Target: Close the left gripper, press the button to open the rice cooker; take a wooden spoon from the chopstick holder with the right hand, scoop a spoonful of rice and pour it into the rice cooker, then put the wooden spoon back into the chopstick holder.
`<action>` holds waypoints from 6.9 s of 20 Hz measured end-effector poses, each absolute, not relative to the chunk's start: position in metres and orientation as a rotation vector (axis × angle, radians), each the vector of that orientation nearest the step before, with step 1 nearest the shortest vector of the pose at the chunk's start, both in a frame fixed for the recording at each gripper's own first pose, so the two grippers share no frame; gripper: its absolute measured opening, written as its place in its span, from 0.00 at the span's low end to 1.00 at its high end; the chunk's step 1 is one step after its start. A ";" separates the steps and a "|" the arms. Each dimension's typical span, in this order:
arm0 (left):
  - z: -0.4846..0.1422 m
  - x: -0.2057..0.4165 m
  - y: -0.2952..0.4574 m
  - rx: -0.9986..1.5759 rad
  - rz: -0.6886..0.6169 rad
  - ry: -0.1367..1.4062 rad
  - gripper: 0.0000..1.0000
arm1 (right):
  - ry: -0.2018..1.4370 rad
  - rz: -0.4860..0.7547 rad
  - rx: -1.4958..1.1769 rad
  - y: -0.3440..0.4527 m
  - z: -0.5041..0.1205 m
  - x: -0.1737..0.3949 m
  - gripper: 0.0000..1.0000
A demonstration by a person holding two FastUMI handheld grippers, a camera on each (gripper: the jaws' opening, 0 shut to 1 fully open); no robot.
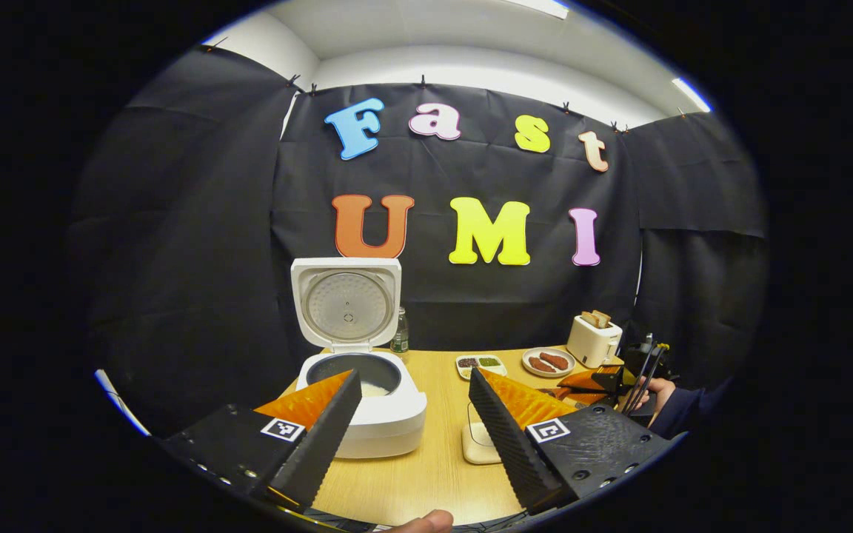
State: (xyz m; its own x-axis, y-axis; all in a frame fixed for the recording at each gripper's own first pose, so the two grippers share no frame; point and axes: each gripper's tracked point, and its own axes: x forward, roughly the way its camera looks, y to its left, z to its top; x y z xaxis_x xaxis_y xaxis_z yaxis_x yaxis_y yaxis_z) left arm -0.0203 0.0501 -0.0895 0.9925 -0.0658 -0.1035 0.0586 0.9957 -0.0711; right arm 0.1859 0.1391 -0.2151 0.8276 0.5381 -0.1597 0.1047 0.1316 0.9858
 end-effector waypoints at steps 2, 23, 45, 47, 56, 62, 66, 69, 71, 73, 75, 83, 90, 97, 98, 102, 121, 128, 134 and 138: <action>-0.085 -0.024 0.046 -0.099 -0.087 0.094 0.94 | 0.538 0.394 1.518 0.144 -0.190 0.182 0.11; -0.094 -0.057 0.122 -0.080 0.074 0.124 0.94 | 0.621 0.686 1.223 0.356 -0.076 0.214 0.11; -0.113 -0.075 0.168 -0.093 0.181 0.112 0.94 | 0.628 0.548 0.466 0.485 -0.102 0.281 0.11; -0.113 -0.076 0.168 -0.089 0.184 0.110 0.94 | 0.605 0.553 0.398 0.490 -0.100 0.282 0.11; -0.119 -0.074 0.170 -0.111 0.227 0.106 0.94 | 0.488 0.607 0.154 0.509 -0.078 0.279 0.11; -0.122 -0.075 0.171 -0.100 0.227 0.099 0.94 | 0.422 0.638 -0.002 0.522 -0.074 0.271 0.11; -0.123 -0.076 0.171 -0.095 0.218 0.101 0.94 | 0.364 0.654 -0.156 0.529 -0.077 0.265 0.11; -0.126 -0.075 0.172 -0.095 0.213 0.105 0.94 | 0.308 0.669 -0.311 0.533 -0.086 0.259 0.11; -0.128 -0.074 0.171 -0.091 0.210 0.109 0.94 | 0.251 0.667 -0.442 0.535 -0.092 0.257 0.11; -0.130 -0.074 0.171 -0.088 0.204 0.114 0.94 | 0.198 0.670 -0.531 0.537 -0.094 0.249 0.11; -0.130 -0.074 0.170 -0.088 0.194 0.113 0.94 | 0.176 0.683 -0.547 0.538 -0.095 0.241 0.12; -0.126 -0.070 0.151 -0.099 0.130 0.103 0.94 | 0.183 0.621 -0.461 0.491 -0.079 0.232 0.11; -0.119 -0.048 0.097 -0.077 0.006 0.088 0.94 | 0.194 0.486 -0.378 0.383 -0.061 0.237 0.11; -0.104 -0.024 0.029 -0.013 -0.115 0.055 0.94 | 0.222 0.299 -0.312 0.231 -0.056 0.242 0.11; -0.102 -0.020 0.020 -0.013 -0.131 0.052 0.94 | 0.228 0.276 -0.303 0.210 -0.056 0.241 0.11; -0.102 -0.007 -0.008 -0.022 -0.154 0.050 0.94 | 0.263 0.192 -0.266 0.131 -0.068 0.238 0.11; -0.087 0.014 -0.007 -0.009 -0.053 0.084 0.94 | 0.521 -0.054 0.074 -0.024 -0.217 0.247 0.13; -0.078 0.010 0.015 -0.012 -0.004 0.093 0.94 | 0.580 -0.022 0.184 -0.029 -0.252 0.245 0.18; -0.070 0.017 0.028 -0.040 0.025 0.075 0.94 | 0.533 -0.039 0.142 -0.047 -0.234 0.231 0.71; -0.062 0.024 0.039 -0.010 0.043 0.070 0.93 | 0.480 -0.058 0.117 -0.053 -0.212 0.212 0.80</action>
